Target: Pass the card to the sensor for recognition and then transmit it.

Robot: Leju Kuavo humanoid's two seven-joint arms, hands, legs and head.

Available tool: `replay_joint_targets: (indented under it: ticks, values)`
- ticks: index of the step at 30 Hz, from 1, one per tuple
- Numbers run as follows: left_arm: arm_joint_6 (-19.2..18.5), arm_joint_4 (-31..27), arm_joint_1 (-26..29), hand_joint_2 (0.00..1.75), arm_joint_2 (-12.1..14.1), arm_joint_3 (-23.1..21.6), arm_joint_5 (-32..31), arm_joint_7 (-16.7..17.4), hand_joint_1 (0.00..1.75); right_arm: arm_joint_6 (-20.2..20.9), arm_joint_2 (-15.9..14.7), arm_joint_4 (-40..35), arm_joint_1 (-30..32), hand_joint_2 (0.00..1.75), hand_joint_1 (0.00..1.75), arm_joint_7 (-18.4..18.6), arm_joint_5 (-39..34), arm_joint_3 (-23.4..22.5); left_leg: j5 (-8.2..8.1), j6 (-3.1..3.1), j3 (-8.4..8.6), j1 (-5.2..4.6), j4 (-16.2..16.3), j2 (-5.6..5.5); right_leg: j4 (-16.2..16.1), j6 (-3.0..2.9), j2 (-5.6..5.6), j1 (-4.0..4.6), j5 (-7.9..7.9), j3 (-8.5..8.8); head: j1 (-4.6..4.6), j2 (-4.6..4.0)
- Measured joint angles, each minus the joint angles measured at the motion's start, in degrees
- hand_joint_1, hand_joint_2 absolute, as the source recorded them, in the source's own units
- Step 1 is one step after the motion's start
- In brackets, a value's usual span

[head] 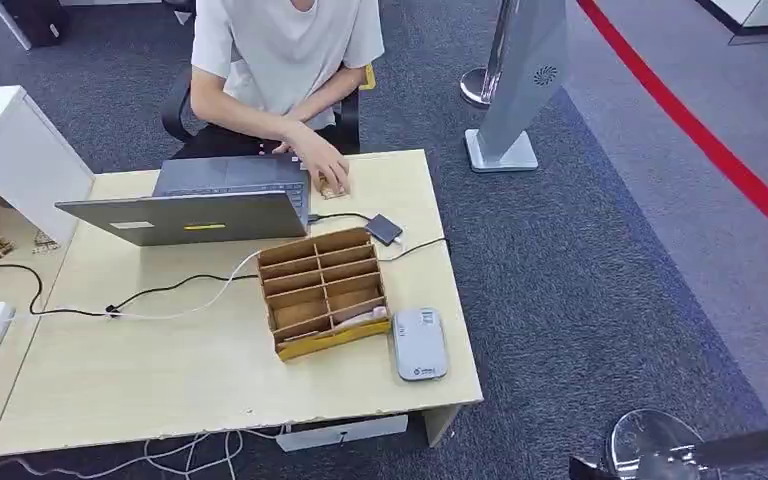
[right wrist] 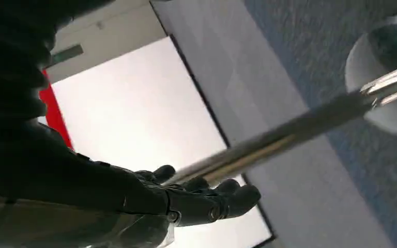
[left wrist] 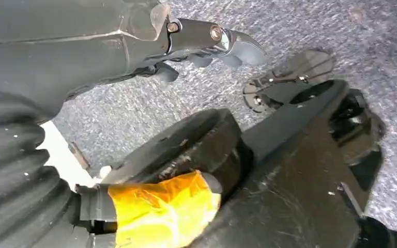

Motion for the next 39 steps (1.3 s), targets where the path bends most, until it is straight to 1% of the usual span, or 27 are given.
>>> replay_joint_targets:
  ticks: [4, 6, 9, 13, 16, 21, 22, 25, 26, 27, 38, 39]
  values:
    - [0.5, 0.0, 0.0, 1.75, -0.2, 0.0, -0.1, 0.0, 0.00, 1.4, 5.4, 0.3, 2.4, 1.75, 0.00, -2.4, -1.1, -0.7, -0.03, -0.06, 0.04, 0.02, 0.0, 0.01, 0.0, -0.02, 0.01, 0.01, -0.01, 0.00, -0.02, 0.00]
    - [0.8, 0.0, 0.0, 1.75, -0.5, 0.1, 0.0, 0.0, 0.00, 3.0, 8.1, 0.4, 2.8, 1.75, 0.00, -4.9, -2.7, -1.5, -0.03, -0.06, 0.07, 0.04, 0.0, 0.09, 0.0, -0.02, 0.07, 0.04, -0.01, 0.02, 0.00, 0.00]
    - [1.7, 0.0, 0.0, 1.75, -1.0, 0.3, 0.0, 0.0, 0.00, 4.3, 11.7, 0.5, 3.3, 1.75, 0.00, -7.5, -4.6, -2.9, -0.03, -0.06, 0.09, 0.04, 0.0, 0.09, 0.0, -0.03, 0.08, 0.03, -0.02, 0.02, 0.00, 0.00]
    - [3.0, 0.0, 0.0, 1.75, -1.9, 0.5, 0.2, 0.4, 0.00, 6.6, 15.6, 0.7, 3.6, 1.75, 0.00, -10.2, -3.7, -3.4, -0.03, -0.06, 0.09, 0.04, 0.0, 0.10, 0.0, -0.03, 0.09, 0.03, -0.01, 0.03, 0.02, 0.00]
    - [3.6, 0.0, 0.2, 1.75, -2.3, 0.8, 0.3, 0.5, 0.00, 7.6, 17.4, 0.7, 4.1, 1.75, 0.00, -11.3, -4.8, -3.5, -0.04, -0.06, 0.09, 0.03, 0.0, 0.10, 0.0, -0.03, 0.09, 0.03, -0.01, 0.04, -0.02, 0.00]
    - [3.7, -0.4, 1.3, 1.75, -2.0, 0.8, 2.7, 0.2, 0.00, 9.1, 18.4, -0.1, 5.5, 1.75, 0.00, -13.1, -12.4, -4.2, -0.04, -0.06, 0.09, 0.03, 0.0, 0.11, 0.0, -0.03, 0.08, 0.03, -0.02, 0.05, 0.00, 0.00]
    - [3.7, -0.6, 1.5, 0.00, -1.9, 0.8, 3.4, 0.0, 0.00, 9.5, 18.5, -0.4, 5.8, 0.00, 0.00, -13.6, -14.3, -4.3, -0.04, -0.07, 0.09, 0.03, 0.0, 0.11, 0.0, -0.03, 0.08, 0.03, -0.02, 0.05, 0.00, 0.00]
    - [3.6, -1.4, 2.5, 0.00, -1.4, 0.8, 5.4, -0.6, 0.00, 10.6, 18.5, -1.3, 6.9, 0.00, 0.00, -14.9, -20.8, -4.6, -0.08, -0.13, 0.11, 0.04, 0.0, 0.14, 0.0, -0.03, 0.10, 0.03, -0.02, 0.04, -0.02, 0.00]
    - [3.6, -1.7, 2.8, 1.75, -1.2, 0.8, 6.1, -0.7, 0.00, 10.9, 18.5, -1.7, 7.2, 0.00, 0.00, -15.4, -22.9, -4.7, -0.08, -0.13, 0.12, 0.04, 0.0, 0.14, 0.0, -0.03, 0.10, 0.03, -0.02, 0.05, 0.00, 0.00]
    - [3.6, -1.9, 3.1, 1.75, -1.0, 0.8, 6.6, -0.8, 0.00, 11.3, 18.5, -1.9, 7.5, 1.75, 0.00, -15.7, -24.6, -4.8, -0.08, -0.13, 0.12, 0.04, 0.0, 0.16, 0.0, -0.03, 0.12, 0.03, -0.02, 0.04, 0.00, 0.00]
    - [3.1, -6.0, 6.4, 1.75, 1.2, 0.7, 13.5, -2.6, 0.00, 14.7, 17.4, -6.2, 11.1, 1.75, 0.00, -20.5, -46.2, -6.4, -0.10, -0.15, 0.17, 0.05, 0.0, 0.24, 0.0, -0.03, 0.26, 0.04, -0.02, 0.05, 0.00, 0.00]
    - [3.1, -6.4, 6.6, 0.00, 1.5, 0.7, 14.2, -2.7, 0.00, 15.1, 17.2, -6.6, 11.4, 1.75, 0.00, -20.9, -48.2, -6.5, -0.12, -0.17, 0.18, 0.05, 0.0, 0.25, 0.0, -0.04, 0.28, 0.04, -0.02, 0.05, 0.02, 0.00]
